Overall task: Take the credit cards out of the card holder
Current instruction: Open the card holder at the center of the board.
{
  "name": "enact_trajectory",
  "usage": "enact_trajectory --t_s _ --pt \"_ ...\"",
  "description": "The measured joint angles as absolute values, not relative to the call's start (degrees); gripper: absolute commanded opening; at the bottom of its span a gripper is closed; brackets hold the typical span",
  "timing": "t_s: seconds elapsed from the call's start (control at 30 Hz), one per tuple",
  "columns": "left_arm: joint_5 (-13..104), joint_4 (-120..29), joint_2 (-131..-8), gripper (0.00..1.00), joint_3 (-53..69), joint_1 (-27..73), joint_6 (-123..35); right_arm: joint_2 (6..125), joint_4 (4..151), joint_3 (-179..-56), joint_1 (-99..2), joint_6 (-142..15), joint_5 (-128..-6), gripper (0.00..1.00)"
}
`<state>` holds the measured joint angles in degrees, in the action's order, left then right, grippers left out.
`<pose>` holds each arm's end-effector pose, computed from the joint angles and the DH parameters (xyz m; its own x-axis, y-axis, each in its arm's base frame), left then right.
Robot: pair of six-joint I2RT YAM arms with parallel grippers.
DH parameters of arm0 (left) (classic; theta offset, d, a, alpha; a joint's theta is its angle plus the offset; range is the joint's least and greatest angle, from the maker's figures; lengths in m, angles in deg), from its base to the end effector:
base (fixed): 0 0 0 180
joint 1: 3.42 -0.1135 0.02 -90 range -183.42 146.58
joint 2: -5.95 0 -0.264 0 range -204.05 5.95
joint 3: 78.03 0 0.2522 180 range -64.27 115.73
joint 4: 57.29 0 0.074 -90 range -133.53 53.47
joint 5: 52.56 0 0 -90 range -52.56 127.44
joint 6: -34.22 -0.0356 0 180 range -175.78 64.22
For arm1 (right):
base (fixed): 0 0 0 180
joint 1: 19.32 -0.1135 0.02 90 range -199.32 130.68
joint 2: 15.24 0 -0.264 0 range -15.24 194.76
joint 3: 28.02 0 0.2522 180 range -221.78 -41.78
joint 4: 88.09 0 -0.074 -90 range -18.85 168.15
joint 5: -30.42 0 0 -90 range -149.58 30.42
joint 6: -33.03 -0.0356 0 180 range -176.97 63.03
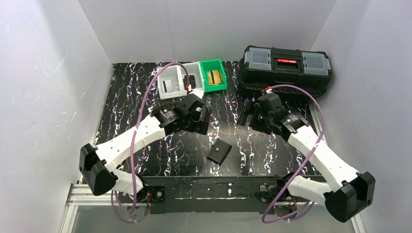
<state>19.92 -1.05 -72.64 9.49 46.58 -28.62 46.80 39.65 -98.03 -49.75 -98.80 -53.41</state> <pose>0.1947 -0.2153 0.3321 -0.6939 0.1498 -0.7043 0.3176 0.9415 -0.1126 0.1953 0.1103 0.3053 -0.7402 0.3342 -0.5834 0.0758 0.9037 0.4215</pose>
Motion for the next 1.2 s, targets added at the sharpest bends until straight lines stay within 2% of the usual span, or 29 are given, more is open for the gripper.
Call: enact_trajectory --t_s 0.53,0.7,0.8,0.97,1.2 --pt "24.29 -1.54 -72.79 1.00 7.30 46.58 -29.12 45.75 43.80 -87.96 -52.86 -105.88 -59.92 1.00" --pt "25.01 -2.04 -77.10 1.00 7.06 49.27 -28.42 44.79 45.31 -84.65 -53.90 -109.33 -60.01 1.00" --pt "24.47 -2.37 -82.08 0.91 7.98 53.34 -27.79 44.02 45.49 -82.16 -53.90 -110.64 -59.97 1.00" --pt "23.11 -3.02 -91.24 0.70 11.52 59.06 -27.22 43.61 45.07 -81.24 -53.90 -111.54 -58.37 1.00" --pt "21.80 -4.40 -97.71 0.47 13.49 60.83 -27.20 39.13 44.35 -80.41 -53.90 -112.57 -55.44 1.00"
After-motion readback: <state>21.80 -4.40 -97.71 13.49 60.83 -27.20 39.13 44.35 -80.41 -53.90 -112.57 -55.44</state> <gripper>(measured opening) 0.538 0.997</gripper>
